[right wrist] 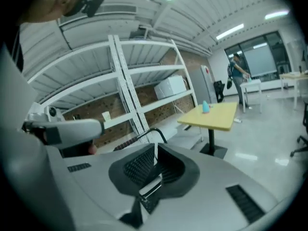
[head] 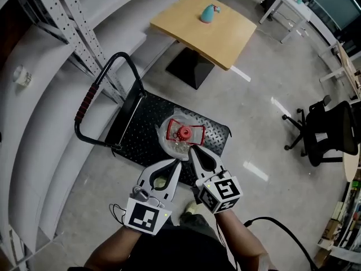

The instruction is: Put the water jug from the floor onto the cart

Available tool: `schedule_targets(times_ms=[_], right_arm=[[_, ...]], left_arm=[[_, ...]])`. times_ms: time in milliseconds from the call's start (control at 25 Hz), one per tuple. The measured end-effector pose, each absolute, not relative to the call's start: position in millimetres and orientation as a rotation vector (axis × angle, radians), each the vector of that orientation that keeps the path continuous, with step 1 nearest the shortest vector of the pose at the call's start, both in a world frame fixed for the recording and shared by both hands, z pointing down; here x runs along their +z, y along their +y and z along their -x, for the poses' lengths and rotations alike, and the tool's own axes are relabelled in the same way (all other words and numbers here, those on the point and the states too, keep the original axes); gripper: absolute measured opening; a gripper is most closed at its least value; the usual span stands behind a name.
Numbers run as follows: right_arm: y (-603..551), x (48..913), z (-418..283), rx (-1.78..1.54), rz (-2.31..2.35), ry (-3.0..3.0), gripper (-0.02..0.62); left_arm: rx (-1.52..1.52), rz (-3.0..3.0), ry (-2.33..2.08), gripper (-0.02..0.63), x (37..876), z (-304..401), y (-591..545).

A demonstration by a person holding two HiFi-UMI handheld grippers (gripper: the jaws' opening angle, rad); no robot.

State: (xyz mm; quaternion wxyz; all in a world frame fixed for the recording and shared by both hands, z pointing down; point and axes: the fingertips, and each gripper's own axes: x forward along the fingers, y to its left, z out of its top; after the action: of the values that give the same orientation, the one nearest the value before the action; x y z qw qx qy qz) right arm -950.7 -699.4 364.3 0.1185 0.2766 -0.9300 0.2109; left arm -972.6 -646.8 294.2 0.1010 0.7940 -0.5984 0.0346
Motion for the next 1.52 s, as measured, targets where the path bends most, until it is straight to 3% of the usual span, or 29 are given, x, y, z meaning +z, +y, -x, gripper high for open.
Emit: schedule_targets(times_ms=[360, 640, 840, 1080, 1520], right_arm=[[-564.6, 244.3, 823.2, 0.124, -0.847, -2.966, 0.003], [-415.6, 212.3, 679.7, 0.057, -0.78, -3.018, 0.002], [-336.6, 200.4, 610.4, 0.103, -0.729, -3.013, 0.002], [-295.2, 195.2, 574.0, 0.141, -0.719, -3.009, 0.002], [-251.0, 186.6, 584.9, 0.143, -0.7, -3.013, 0.002]], left_arm=[[0.045, -2.427, -1.82, 0.005, 249.5, 850.4, -526.6], [0.035, -2.456, -1.877, 0.005, 216.0, 702.4, -389.1], [0.053, -2.464, -1.871, 0.005, 199.2, 634.2, -318.3], [0.116, -2.477, -1.847, 0.005, 193.5, 595.5, -270.5], [0.119, -2.476, -1.845, 0.005, 184.7, 601.2, -225.3]])
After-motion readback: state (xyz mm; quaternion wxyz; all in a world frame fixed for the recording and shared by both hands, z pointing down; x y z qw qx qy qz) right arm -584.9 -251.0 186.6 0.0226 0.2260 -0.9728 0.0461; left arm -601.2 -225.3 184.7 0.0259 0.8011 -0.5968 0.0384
